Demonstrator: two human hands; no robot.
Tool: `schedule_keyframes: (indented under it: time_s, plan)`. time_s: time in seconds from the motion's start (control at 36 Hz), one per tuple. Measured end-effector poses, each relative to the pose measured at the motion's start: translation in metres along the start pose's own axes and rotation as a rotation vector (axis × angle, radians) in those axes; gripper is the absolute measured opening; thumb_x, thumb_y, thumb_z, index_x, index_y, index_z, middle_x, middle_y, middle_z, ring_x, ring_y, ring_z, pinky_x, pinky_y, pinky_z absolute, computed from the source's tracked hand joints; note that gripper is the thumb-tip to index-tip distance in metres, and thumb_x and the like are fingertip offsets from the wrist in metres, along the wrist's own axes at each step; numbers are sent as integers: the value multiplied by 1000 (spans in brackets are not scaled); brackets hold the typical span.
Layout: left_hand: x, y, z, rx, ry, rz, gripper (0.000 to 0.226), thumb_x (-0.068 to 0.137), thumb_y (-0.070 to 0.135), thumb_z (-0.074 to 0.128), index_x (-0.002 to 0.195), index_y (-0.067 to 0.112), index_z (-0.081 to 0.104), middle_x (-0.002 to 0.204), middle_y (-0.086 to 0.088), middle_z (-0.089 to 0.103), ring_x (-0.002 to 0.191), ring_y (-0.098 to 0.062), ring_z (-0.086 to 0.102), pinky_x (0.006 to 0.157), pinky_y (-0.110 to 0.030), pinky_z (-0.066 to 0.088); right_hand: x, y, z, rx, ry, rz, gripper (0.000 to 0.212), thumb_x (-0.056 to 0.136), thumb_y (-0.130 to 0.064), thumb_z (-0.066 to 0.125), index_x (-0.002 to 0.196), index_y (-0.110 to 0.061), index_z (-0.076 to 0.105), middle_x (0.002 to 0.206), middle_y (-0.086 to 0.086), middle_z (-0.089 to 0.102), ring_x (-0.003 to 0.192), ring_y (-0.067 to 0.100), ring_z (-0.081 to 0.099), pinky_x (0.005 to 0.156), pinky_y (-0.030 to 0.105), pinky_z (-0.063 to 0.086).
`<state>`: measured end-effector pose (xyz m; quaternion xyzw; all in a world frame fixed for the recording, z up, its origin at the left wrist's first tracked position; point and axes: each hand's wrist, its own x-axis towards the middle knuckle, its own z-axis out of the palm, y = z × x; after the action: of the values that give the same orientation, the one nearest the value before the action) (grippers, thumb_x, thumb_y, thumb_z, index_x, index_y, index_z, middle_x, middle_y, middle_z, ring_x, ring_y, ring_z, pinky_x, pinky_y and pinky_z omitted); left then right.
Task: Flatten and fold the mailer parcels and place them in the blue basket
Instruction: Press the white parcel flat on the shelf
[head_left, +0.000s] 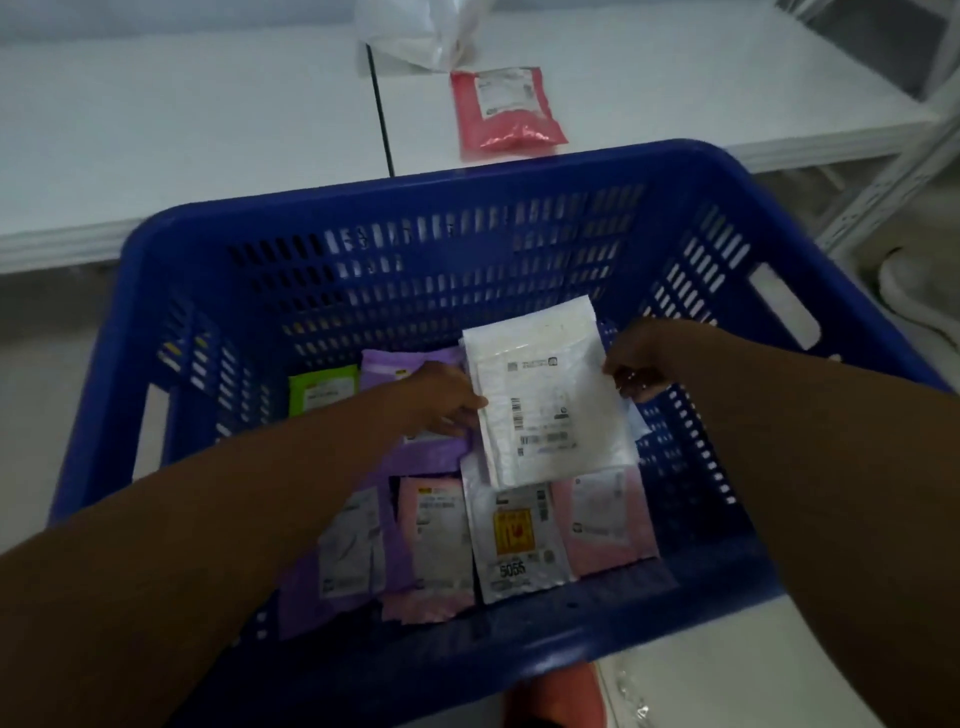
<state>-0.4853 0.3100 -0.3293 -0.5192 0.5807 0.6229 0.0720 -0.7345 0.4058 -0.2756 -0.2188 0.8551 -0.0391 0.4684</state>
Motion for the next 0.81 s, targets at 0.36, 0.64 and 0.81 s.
schedule_keyframes:
  time_s: [0.36,0.64,0.81]
  plan:
    - [30,32,15,387,195,354,40,101,-2,43,138,7,55,143,-12,51,130,-26,48,96,-17,38,30,5,2,172,-53,116,53,94,-15,66,138,1,43,121,19,51,102,35,57,70,45,60]
    - [60,53,20,400,239,551,55,99,25,59,150,24,39,111,-7,63,105,-27,62,92,-38,51,58,11,12,82,-89,-72,42,85,-20,77,123,-9,62,123,13,63,109,29,60,84,38,53]
    - [73,31,0,490,340,451,89,85,34,75,156,27,20,154,-7,39,136,-27,43,109,-38,41,67,3,12,99,32,-64,37,95,-15,66,126,0,55,116,20,59,97,30,57,92,44,52]
